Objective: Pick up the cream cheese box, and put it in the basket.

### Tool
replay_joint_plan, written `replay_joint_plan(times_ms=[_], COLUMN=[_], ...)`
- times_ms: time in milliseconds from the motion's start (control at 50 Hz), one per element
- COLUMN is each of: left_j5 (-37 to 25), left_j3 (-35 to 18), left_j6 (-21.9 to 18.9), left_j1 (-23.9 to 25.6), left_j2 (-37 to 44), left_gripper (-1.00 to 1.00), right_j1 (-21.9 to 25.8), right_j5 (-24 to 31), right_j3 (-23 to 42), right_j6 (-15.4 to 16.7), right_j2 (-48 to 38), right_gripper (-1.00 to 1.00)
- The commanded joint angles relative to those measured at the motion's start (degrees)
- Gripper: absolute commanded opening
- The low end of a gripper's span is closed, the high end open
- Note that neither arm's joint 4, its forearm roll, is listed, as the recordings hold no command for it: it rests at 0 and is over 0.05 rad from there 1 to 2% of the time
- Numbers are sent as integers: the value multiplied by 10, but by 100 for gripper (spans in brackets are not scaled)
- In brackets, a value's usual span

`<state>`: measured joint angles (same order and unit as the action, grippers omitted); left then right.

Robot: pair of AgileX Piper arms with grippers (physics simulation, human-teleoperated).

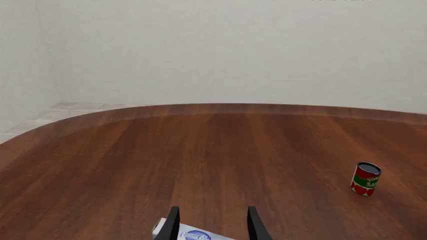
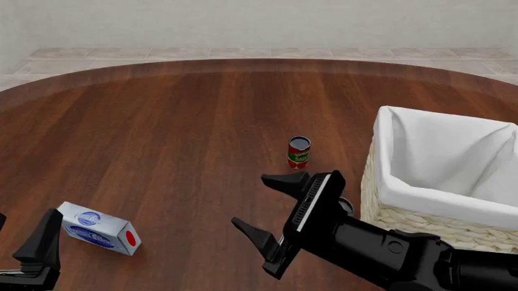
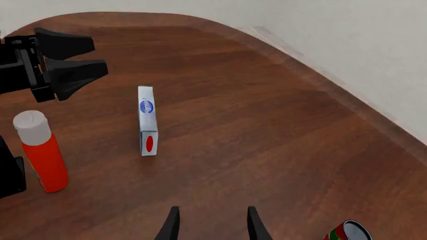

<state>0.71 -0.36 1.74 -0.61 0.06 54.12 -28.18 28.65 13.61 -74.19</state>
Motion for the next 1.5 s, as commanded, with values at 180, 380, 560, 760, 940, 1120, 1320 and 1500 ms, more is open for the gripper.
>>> replay_joint_plan(times_ms=[180,380,560,760,940,1120,1320,1500], left_j5=[2,1,2,4,4,5,5,6], left_j3=[0,0,-1,-2,-2,-2,-3,-2], left_j6=[5,8,10,13,14,15,18,19], left_j1=[-1,0,-1,-3,-3,-5,-5,-6], left_j2=[0,0,0,0,0,0,0,0], left_gripper=[100,100,100,100,100,100,100,100], right_j1=[21,36,48,57,64,76,86,92], right_j5=[-5,-7,-3,-3,-1,1,3,1], right_j3=[24,35,49,58,68,80,95,106], right_j6=[3,0,2,2,4,2,1,-3], right_j2=[-40,-56,-68,-83,-99,-113,-128,-141], right_gripper=[100,100,100,100,100,100,100,100])
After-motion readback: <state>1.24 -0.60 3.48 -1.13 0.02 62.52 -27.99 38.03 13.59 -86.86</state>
